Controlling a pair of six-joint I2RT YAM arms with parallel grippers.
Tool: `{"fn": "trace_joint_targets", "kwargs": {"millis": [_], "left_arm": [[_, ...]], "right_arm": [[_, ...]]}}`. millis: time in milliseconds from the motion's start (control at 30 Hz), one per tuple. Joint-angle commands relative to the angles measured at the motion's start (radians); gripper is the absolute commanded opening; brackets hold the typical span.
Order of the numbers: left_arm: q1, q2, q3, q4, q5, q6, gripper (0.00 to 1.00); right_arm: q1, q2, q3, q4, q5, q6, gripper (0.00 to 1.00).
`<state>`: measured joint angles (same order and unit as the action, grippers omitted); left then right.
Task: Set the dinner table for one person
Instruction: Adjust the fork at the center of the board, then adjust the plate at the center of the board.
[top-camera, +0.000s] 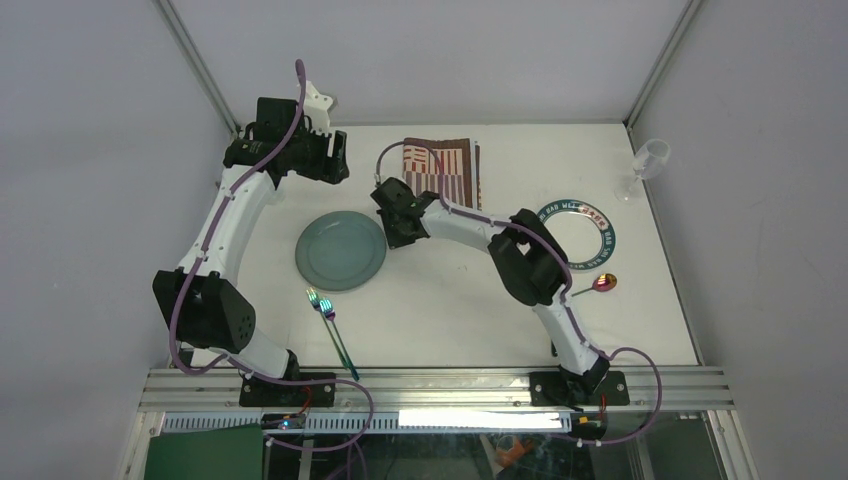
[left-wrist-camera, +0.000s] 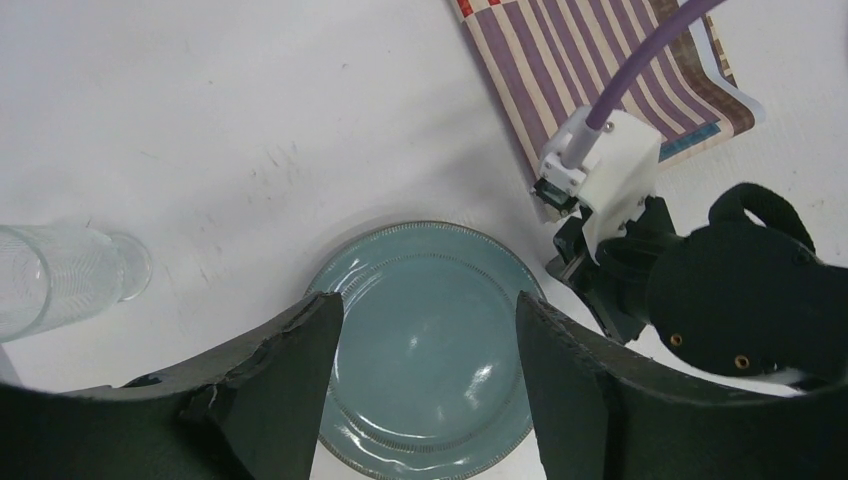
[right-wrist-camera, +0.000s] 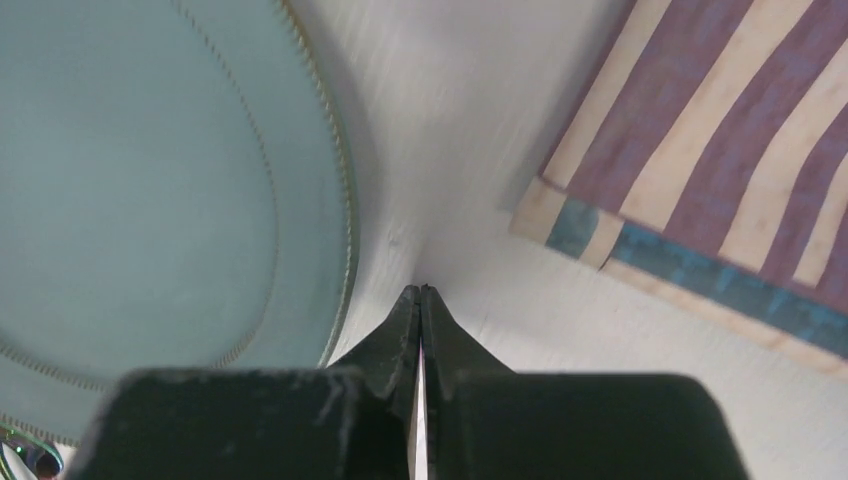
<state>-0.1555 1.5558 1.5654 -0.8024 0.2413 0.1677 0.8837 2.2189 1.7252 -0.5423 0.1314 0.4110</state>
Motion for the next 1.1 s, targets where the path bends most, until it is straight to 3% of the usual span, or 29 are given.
{"fn": "trace_joint_targets", "kwargs": {"millis": [0, 233, 467, 767, 933, 1067], "left_arm": [[0.007, -0.052, -0.005, 0.038, -0.007, -0.016, 0.67], [0.008, -0.052, -0.009, 0.043, -0.017, -0.024, 0.67], [0.013, -0.061, -0.01, 0.052, -0.055, -0.039, 0.67], [0.025, -0.075, -0.021, 0.063, -0.087, -0.05, 0.68], [0.027, -0.088, -0.039, 0.072, -0.089, -0.046, 0.68], [0.03, -0.084, -0.036, 0.072, -0.084, -0.048, 0.69]], "right_arm": [[-0.027, 0.027, 0.096, -0.008, -0.049, -0.036, 0.0], [-0.028, 0.082, 0.179, -0.038, -0.2, -0.069, 0.0], [0.006, 0.07, 0.136, 0.012, -0.283, -0.061, 0.0], [0.038, 0.15, 0.249, -0.033, -0.292, -0.086, 0.0], [0.03, 0.118, 0.195, -0.008, -0.157, -0.056, 0.0], [-0.025, 0.123, 0.185, -0.015, -0.144, -0.011, 0.0]]}}
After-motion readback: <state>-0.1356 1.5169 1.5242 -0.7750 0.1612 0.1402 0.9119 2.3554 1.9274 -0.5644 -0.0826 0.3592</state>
